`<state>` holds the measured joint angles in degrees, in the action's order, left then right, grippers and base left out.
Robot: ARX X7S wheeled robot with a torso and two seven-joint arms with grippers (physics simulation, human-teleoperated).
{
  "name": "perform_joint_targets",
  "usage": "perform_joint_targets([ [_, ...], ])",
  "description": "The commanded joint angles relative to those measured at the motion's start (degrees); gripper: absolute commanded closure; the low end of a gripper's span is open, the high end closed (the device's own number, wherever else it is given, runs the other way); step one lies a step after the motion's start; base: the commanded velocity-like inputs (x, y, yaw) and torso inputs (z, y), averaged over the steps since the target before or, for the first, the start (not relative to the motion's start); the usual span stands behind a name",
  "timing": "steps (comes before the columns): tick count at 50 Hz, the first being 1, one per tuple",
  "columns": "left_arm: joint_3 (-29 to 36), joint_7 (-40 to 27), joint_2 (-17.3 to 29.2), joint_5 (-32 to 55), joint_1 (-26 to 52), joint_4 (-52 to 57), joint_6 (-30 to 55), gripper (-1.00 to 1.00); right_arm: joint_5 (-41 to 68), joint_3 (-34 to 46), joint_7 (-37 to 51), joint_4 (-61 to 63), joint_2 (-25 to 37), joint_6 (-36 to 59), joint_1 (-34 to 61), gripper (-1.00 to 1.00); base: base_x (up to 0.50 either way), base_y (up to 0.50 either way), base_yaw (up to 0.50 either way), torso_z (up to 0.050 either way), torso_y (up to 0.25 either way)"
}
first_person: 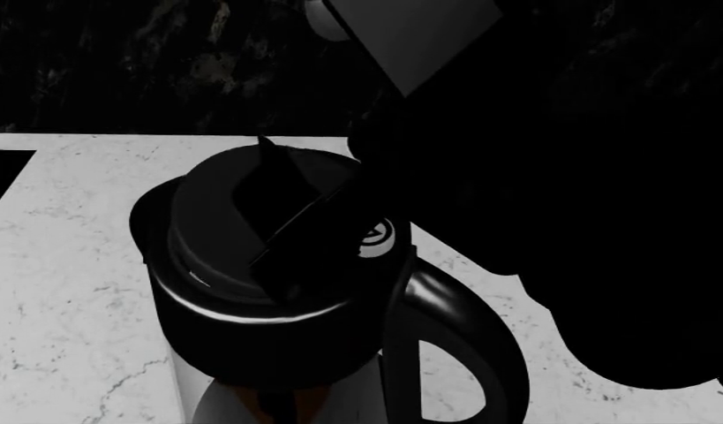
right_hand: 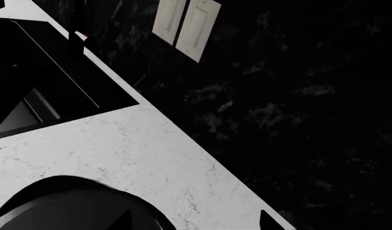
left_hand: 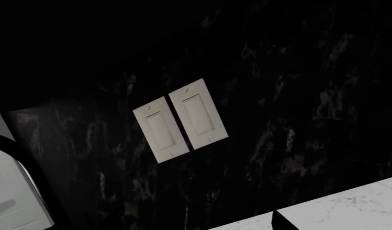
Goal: Close the lid of the electric kettle.
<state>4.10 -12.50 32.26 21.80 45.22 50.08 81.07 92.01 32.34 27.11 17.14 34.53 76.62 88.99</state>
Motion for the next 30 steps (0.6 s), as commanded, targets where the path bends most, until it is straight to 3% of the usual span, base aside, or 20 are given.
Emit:
perform_joint_targets([
  [1,-1.8,1.5,-0.3,0.2,-1.5,0.6,-2.2,-1.00,-5.6,1.6,-5.1,-2.6,-3.8,-0.6,-1.9,-1.00,0.00,0.00,0.01,0.000,0.000],
  [15,-1.3,1.2,-0.8,0.7,-1.4,0.1,-2.4,-1.00,-2.2,-0.3,-1.5,-1.6,-1.4,-1.3,-2.2,-1.00,0.00,0.01,0.01,0.000,0.000],
  [25,-2.0,1.1,-0.6,1.2,-1.9,0.9,-2.1,-1.00,-5.2,0.7,-3.5,-1.0,-1.2,-3.8,-6.2,-1.00,0.00,0.00,0.00,0.000,0.000],
  [30,-1.8,0.9,-0.8,0.9,-2.6,0.0,-3.5,-1.00,1.3,-2.4,2.5,2.6,1.2,-4.1,-5.3,-1.00,0.00,0.00,0.00,0.000,0.000],
])
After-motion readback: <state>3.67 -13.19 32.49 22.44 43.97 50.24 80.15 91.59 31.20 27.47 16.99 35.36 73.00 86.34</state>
